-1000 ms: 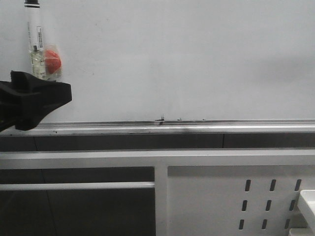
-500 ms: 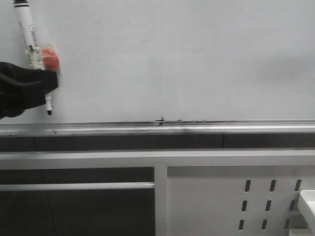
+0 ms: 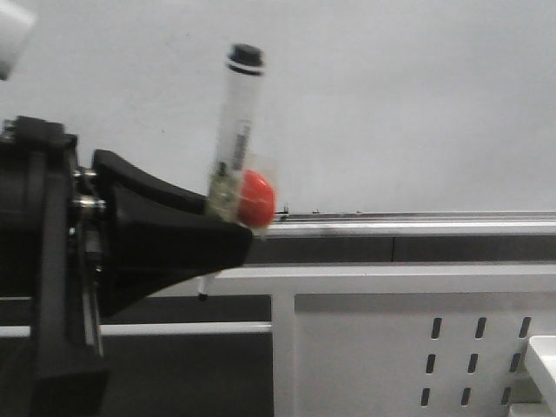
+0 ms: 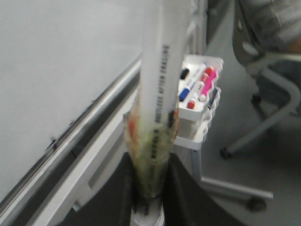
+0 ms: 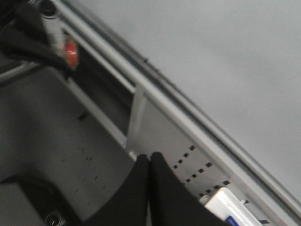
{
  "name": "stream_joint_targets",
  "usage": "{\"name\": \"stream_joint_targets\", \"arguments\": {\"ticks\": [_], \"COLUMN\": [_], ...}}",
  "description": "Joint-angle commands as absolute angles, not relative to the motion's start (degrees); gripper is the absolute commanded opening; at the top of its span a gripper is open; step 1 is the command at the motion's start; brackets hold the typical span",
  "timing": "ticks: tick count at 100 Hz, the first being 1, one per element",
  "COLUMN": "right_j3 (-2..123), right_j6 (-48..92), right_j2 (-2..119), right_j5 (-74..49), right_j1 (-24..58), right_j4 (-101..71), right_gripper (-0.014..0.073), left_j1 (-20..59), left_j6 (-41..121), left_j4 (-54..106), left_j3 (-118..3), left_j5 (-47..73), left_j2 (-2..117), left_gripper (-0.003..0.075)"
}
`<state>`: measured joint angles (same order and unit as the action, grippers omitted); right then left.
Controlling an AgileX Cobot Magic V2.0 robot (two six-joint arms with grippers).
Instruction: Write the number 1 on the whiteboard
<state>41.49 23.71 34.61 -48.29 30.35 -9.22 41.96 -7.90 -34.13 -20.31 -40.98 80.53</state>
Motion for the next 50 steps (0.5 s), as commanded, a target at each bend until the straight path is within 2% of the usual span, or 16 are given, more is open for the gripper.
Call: {"name": "stream_joint_targets", "arguments": {"ticks": [1,13,16,21,50], "right_j3": [44.6,45.39,45.39,45.39,45.39], "right_j6": [26.6,26.85,26.85,26.85,26.97], "right_j2": [38.93,42.94,43.61,44.59,48.82], "right_j5": [-45.74,-40.18,-39.11,-37.7,-28.14], "right_j1": [33.98,38.8,39.67,41.12,46.22], "right_j4": [-12.01,-11.74,-11.49,-11.49,-11.49], "right_gripper": [0.008,0.0332,0.04,0.0463,0.044], "left_j1": [46.13,51.42,52.56,53.69,58.34], "left_j6": [-8.44,-8.44,-8.44,-8.44,-8.44], "left_j4": [-37.27,-40.37,-41.36,-42.52,-43.71], "left_j3": [-26.57,-33.12,-34.11,-35.27,-38.02], "left_j5": [-30.24,-9.55,-6.38,-3.46,-3.49], "left_j2": [76.24,73.32,72.76,72.05,70.7], "left_gripper": [-0.002,-0.002,-0.002,-0.002,-0.002]}}
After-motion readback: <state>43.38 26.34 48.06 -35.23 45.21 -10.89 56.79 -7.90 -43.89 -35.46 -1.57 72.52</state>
